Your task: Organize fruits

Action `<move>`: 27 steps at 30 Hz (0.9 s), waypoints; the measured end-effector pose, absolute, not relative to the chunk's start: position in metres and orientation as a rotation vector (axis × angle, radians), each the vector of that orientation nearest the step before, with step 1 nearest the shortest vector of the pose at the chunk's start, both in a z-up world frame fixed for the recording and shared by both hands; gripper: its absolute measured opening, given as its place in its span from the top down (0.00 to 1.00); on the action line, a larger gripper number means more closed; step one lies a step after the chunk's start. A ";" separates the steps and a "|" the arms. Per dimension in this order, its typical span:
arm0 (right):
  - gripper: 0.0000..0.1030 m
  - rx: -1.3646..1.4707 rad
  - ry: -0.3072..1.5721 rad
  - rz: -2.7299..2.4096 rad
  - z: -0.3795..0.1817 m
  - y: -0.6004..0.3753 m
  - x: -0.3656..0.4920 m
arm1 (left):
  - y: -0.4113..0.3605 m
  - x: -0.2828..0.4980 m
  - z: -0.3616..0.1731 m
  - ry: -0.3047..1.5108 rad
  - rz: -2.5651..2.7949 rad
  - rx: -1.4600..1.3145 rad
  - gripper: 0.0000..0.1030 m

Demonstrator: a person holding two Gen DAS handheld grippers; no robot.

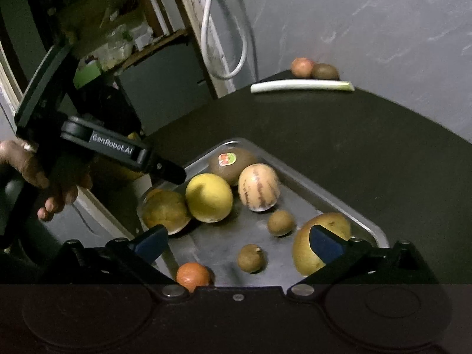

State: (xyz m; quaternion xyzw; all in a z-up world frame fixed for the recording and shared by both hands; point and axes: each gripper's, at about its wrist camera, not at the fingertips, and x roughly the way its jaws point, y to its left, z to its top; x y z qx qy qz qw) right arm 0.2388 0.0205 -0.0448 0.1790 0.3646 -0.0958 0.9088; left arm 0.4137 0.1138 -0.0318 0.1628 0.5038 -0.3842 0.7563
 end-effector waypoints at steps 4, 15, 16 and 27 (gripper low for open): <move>0.01 0.360 0.723 -0.221 -0.041 0.013 0.226 | 0.120 0.404 -0.032 1.088 -0.794 0.295 0.01; 0.01 0.305 0.635 -0.244 -0.033 0.014 0.201 | 0.156 0.367 -0.021 1.044 -0.628 0.123 0.01; 0.01 0.301 0.627 -0.246 -0.032 0.014 0.201 | 0.159 0.363 -0.020 1.045 -0.610 0.109 0.01; 0.01 0.366 0.552 -0.321 -0.027 0.023 0.204 | 0.177 0.348 0.002 0.997 -0.533 0.102 0.01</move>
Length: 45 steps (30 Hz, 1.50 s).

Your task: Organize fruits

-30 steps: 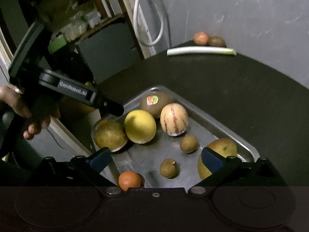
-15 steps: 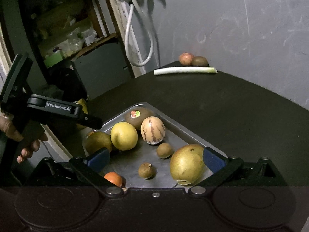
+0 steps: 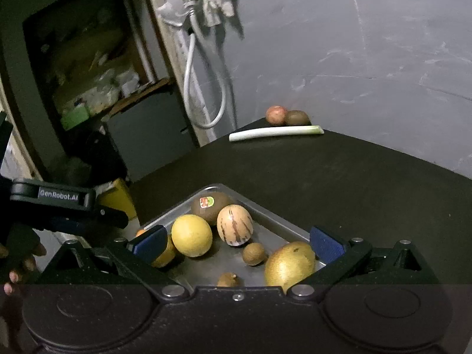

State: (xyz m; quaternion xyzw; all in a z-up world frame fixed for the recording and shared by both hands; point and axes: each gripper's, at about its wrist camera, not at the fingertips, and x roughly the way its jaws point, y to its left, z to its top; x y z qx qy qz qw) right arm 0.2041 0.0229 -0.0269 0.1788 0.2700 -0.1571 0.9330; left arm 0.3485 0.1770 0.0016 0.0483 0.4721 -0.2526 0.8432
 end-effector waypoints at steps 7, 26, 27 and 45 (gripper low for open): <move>0.01 0.367 0.545 -0.450 -0.026 0.021 0.209 | 0.170 0.376 -0.002 0.949 -0.593 0.137 0.01; 0.01 0.286 0.555 -0.640 -0.011 0.032 0.215 | 0.157 0.399 -0.026 0.913 -0.784 0.120 0.01; 0.01 0.274 0.555 -0.625 -0.011 0.030 0.217 | 0.158 0.399 -0.026 0.915 -0.772 0.106 0.01; 0.01 0.073 0.564 -0.047 -0.015 -0.051 0.210 | 0.157 0.288 -0.006 0.832 -0.260 -0.096 0.01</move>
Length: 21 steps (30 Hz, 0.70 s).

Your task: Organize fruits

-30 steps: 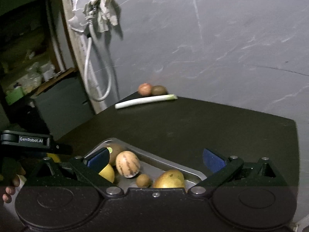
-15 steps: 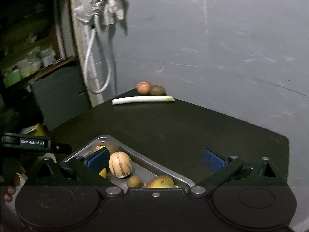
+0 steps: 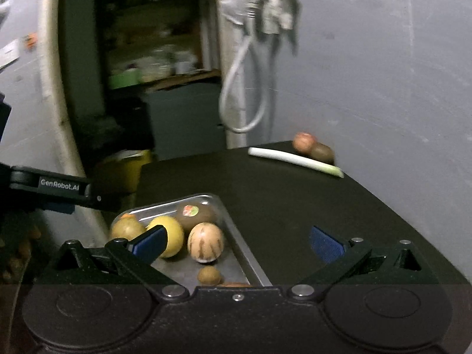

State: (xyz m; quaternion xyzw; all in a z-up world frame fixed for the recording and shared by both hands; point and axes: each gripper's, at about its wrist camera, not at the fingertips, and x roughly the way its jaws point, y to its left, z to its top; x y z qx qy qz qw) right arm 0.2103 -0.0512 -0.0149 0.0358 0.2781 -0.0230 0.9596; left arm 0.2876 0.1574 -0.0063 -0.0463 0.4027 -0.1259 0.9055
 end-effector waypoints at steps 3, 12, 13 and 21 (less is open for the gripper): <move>0.01 0.096 0.571 0.036 -0.010 -0.062 0.198 | 0.158 0.256 0.005 0.813 -0.172 -0.135 0.01; 0.01 0.101 0.535 0.126 0.008 -0.075 0.163 | 0.153 0.192 0.027 0.777 -0.075 -0.150 0.01; 0.01 0.102 0.535 0.125 0.009 -0.076 0.159 | 0.152 0.187 0.028 0.773 -0.075 -0.146 0.01; 0.01 0.122 0.528 0.080 0.011 -0.070 0.136 | 0.155 0.157 0.030 0.764 -0.105 -0.141 0.01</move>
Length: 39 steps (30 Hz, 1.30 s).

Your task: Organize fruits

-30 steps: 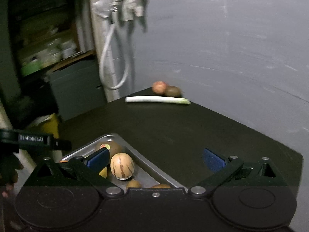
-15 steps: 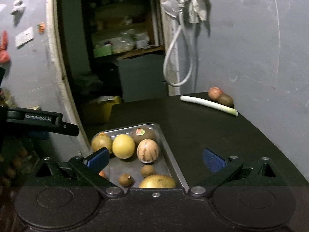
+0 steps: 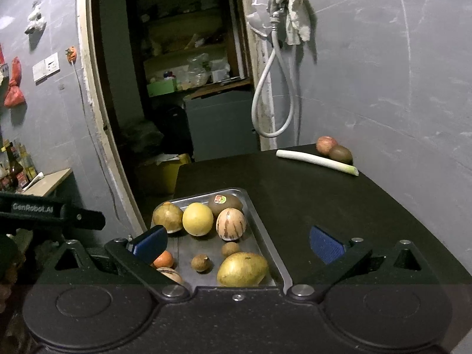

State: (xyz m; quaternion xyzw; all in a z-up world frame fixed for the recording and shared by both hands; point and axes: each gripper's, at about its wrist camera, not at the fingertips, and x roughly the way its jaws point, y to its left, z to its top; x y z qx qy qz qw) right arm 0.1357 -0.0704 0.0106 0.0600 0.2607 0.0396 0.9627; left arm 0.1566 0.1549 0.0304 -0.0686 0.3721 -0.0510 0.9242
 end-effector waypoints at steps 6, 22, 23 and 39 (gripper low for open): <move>0.01 0.143 0.513 0.014 0.015 -0.063 0.113 | 0.160 0.138 0.035 0.754 -0.138 -0.109 0.01; 0.01 0.117 0.500 -0.019 0.020 -0.059 0.072 | 0.163 0.104 0.037 0.743 -0.184 -0.097 0.01; 0.01 0.115 0.502 -0.010 0.019 -0.060 0.073 | 0.161 0.104 0.037 0.746 -0.180 -0.097 0.01; 0.01 0.032 0.528 0.196 0.017 -0.108 0.084 | 0.119 0.084 0.024 0.790 -0.070 -0.196 0.01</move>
